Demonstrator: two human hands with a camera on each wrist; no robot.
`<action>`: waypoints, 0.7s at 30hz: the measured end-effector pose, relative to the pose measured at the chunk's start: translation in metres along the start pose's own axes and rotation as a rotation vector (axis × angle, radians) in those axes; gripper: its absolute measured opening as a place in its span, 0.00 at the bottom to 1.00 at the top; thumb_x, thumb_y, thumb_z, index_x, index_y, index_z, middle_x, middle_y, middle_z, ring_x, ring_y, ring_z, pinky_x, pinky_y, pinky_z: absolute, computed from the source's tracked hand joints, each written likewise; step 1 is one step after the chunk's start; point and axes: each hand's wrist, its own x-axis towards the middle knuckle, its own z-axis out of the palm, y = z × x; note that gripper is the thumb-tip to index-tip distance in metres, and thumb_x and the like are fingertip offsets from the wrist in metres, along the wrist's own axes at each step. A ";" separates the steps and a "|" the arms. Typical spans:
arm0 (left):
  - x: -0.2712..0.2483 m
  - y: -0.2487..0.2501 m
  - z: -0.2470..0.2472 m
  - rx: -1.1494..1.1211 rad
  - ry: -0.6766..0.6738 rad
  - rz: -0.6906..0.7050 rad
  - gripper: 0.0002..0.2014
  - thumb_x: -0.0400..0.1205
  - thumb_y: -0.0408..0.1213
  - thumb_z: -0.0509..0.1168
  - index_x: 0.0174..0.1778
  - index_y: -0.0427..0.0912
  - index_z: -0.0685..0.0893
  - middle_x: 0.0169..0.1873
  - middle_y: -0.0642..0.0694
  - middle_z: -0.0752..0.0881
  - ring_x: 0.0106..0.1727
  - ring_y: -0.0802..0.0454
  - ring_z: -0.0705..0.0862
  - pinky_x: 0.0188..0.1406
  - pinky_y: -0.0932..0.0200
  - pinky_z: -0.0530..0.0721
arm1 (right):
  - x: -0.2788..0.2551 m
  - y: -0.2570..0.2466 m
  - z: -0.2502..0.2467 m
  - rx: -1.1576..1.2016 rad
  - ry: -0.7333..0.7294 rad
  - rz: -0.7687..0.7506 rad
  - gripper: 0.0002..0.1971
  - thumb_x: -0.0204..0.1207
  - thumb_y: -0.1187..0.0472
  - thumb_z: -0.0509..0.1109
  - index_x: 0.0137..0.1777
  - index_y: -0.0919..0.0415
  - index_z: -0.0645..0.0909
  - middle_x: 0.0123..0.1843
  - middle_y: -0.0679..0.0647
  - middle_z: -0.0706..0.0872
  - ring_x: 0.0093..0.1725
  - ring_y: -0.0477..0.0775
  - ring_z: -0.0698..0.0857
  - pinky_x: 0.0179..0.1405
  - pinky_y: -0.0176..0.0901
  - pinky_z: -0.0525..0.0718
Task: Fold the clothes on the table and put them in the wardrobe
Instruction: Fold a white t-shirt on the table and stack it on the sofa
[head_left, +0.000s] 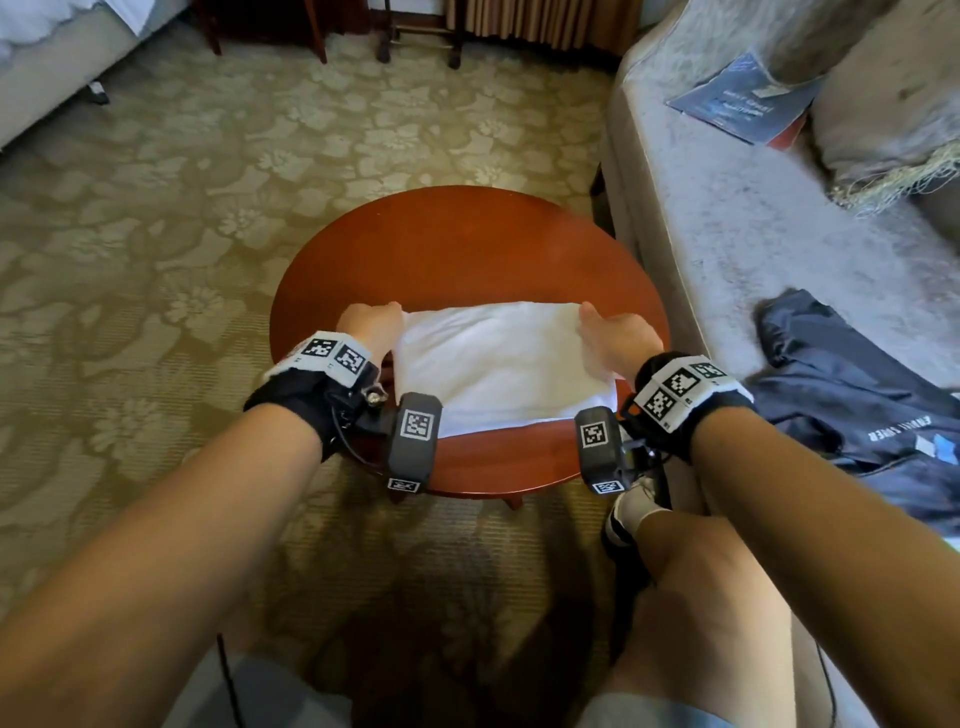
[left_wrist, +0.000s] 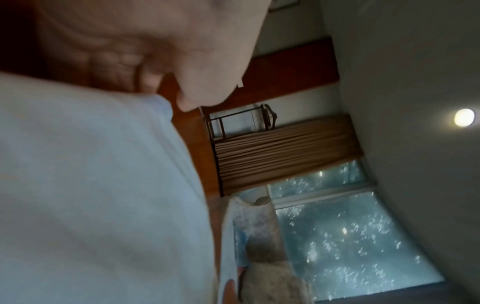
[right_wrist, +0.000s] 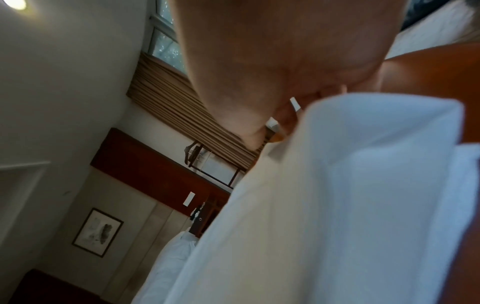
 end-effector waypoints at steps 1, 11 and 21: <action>-0.006 0.000 -0.004 -0.039 -0.079 -0.052 0.11 0.80 0.43 0.66 0.45 0.37 0.83 0.40 0.40 0.84 0.40 0.41 0.83 0.49 0.48 0.84 | -0.002 -0.001 0.000 0.039 -0.022 0.028 0.37 0.80 0.32 0.58 0.67 0.68 0.80 0.61 0.63 0.86 0.58 0.63 0.85 0.59 0.51 0.82; -0.047 0.000 -0.007 0.414 -0.323 -0.124 0.50 0.70 0.47 0.80 0.83 0.40 0.59 0.66 0.32 0.78 0.62 0.32 0.82 0.65 0.39 0.80 | -0.036 0.039 0.003 0.465 -0.225 0.087 0.43 0.48 0.46 0.90 0.60 0.70 0.82 0.54 0.60 0.91 0.50 0.63 0.91 0.51 0.60 0.90; -0.121 0.030 0.075 0.191 -0.447 0.020 0.33 0.70 0.37 0.76 0.70 0.32 0.75 0.63 0.35 0.82 0.56 0.39 0.83 0.50 0.50 0.80 | -0.102 0.104 -0.066 1.023 -0.059 0.029 0.12 0.78 0.60 0.75 0.56 0.68 0.84 0.47 0.63 0.91 0.36 0.59 0.90 0.31 0.48 0.90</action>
